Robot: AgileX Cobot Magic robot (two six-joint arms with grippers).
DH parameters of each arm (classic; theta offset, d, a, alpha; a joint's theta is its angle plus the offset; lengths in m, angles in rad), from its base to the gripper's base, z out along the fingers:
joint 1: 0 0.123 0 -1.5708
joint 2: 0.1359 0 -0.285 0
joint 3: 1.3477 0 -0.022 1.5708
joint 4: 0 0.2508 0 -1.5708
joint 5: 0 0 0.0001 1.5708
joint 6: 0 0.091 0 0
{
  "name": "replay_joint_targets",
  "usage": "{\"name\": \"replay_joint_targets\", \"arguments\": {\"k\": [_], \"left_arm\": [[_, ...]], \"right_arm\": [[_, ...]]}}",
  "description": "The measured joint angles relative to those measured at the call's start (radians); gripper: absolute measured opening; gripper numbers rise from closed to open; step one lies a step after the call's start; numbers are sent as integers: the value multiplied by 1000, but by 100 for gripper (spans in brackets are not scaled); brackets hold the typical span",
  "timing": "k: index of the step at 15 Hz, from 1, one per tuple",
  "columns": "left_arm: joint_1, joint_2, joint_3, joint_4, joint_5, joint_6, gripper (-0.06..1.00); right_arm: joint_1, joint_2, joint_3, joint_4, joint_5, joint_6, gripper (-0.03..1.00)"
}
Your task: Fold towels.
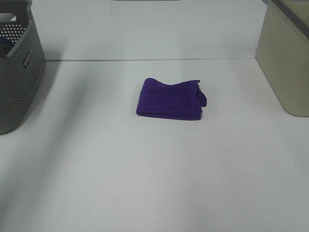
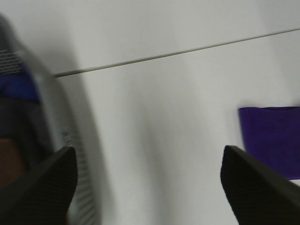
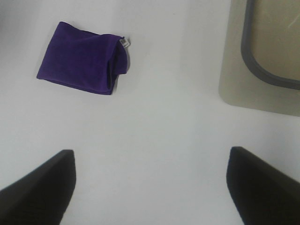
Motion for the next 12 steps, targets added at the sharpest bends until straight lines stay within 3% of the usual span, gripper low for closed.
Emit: {"name": "replay_joint_targets", "arguments": {"k": [1, 2, 3, 6, 8, 12], "left_arm": [[67, -72, 85, 7, 0, 24, 77], [204, -232, 283, 14, 1, 61, 77], [253, -308, 376, 13, 1, 70, 77], [317, -550, 636, -1, -5, 102, 77], [323, -807, 920, -18, -19, 163, 77], [323, -1149, 1257, -42, -24, 197, 77]], "right_arm": [[0, -41, 29, -17, 0, 1, 85], [0, -124, 79, -28, 0, 9, 85], [0, -168, 106, -28, 0, 12, 85], [0, -276, 212, -15, 0, 16, 85], [0, -407, 338, 10, 0, 16, 85], [0, -599, 491, 11, 1, 16, 85]]}}
